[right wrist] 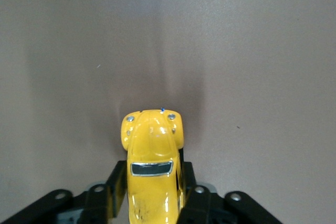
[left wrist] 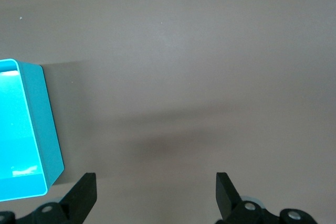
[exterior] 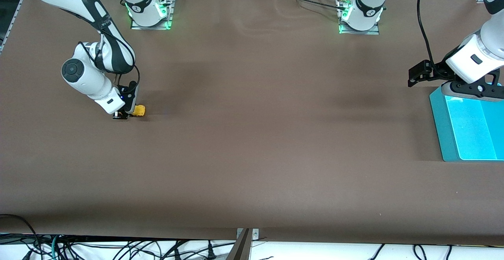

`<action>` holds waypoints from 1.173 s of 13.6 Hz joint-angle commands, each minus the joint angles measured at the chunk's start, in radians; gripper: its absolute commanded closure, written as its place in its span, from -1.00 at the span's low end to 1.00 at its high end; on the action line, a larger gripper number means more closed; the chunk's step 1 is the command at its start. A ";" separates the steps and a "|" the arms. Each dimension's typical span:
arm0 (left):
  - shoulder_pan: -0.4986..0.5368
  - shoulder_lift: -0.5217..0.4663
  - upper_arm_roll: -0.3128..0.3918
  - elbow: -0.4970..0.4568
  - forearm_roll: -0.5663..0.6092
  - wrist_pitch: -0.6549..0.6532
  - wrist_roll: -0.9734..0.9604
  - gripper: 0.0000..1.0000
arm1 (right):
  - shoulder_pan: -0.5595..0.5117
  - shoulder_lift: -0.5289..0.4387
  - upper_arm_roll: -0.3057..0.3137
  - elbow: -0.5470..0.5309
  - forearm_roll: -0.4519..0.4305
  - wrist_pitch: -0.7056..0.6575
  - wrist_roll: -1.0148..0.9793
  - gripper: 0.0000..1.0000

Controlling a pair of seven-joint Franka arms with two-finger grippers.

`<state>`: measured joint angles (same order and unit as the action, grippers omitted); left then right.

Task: Wind and store yellow beetle car
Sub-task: 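Lower the right gripper and close it on the yellow car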

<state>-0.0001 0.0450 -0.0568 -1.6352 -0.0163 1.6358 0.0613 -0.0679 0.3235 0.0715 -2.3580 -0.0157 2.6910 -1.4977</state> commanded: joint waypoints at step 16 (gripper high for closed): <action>0.008 0.000 -0.005 0.009 0.009 -0.010 0.017 -1.00 | -0.084 0.036 0.011 -0.038 0.010 0.023 -0.160 0.45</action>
<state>0.0001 0.0451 -0.0567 -1.6352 -0.0163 1.6357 0.0613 -0.1206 0.3228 0.0718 -2.3611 -0.0151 2.6914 -1.5868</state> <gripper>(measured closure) 0.000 0.551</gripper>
